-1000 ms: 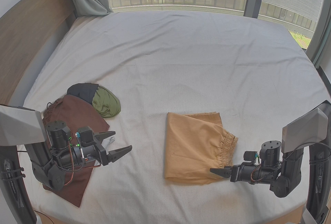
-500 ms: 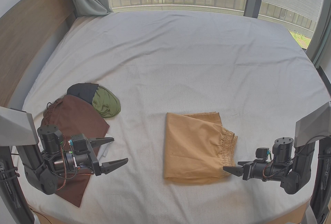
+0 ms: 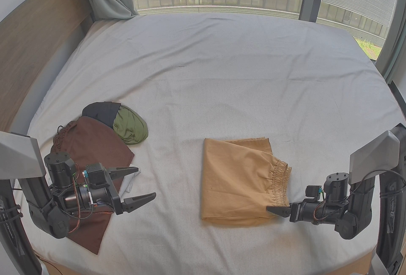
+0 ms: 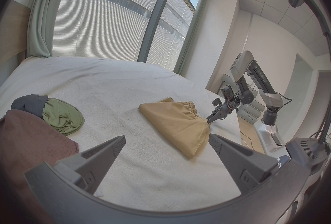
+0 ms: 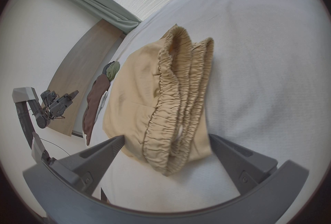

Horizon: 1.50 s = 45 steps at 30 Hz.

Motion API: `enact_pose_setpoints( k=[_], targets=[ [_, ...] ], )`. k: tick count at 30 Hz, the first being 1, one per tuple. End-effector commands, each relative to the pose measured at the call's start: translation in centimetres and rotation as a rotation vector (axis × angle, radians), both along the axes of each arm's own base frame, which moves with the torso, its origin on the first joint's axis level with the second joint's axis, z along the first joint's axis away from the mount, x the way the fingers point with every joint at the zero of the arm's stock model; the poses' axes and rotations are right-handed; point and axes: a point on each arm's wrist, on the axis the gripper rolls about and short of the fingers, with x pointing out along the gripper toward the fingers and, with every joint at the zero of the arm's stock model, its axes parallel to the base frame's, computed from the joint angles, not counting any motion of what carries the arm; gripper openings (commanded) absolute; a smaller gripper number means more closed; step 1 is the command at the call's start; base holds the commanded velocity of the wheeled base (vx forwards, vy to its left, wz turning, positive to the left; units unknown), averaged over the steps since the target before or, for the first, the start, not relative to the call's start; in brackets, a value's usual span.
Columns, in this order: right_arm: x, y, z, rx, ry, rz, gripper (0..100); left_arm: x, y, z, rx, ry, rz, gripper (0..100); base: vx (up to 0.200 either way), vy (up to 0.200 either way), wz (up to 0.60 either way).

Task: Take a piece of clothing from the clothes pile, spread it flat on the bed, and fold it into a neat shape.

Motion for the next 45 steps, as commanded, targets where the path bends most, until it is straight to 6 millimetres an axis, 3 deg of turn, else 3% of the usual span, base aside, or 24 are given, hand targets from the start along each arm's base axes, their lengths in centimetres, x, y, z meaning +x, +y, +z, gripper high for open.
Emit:
enact_pose_setpoints(
  k=[1, 7, 8, 28, 45],
  targets=[
    [0.3, 1.9, -0.3, 0.059, 0.035, 0.017, 100, -0.1, 0.0, 0.0, 0.001, 0.002, 0.0, 100, 0.0, 0.0, 0.0],
    [1.0, 2.6, -0.2, 0.081, 0.019, 0.017, 100, 0.0, 0.1, 0.0, 0.002, -0.002, 0.003, 100, 0.0, 0.0, 0.0],
    [1.1, 2.6, -0.1, 0.083, 0.016, 0.019, 0, 0.0, 0.1, 0.0, 0.002, -0.002, 0.003, 100, 0.0, 0.0, 0.0],
    [0.9, 3.2, 0.4, 0.088, 0.0, 0.041, 0, -0.1, 0.1, 0.0, 0.007, -0.007, 0.003, 100, 0.0, 0.0, 0.0],
    [0.2, 4.4, 6.1, 0.138, -0.174, 0.083, 0, 0.1, 0.6, 0.1, 0.025, -0.043, 0.005, 100, 0.0, 0.0, 0.0]
  ],
)
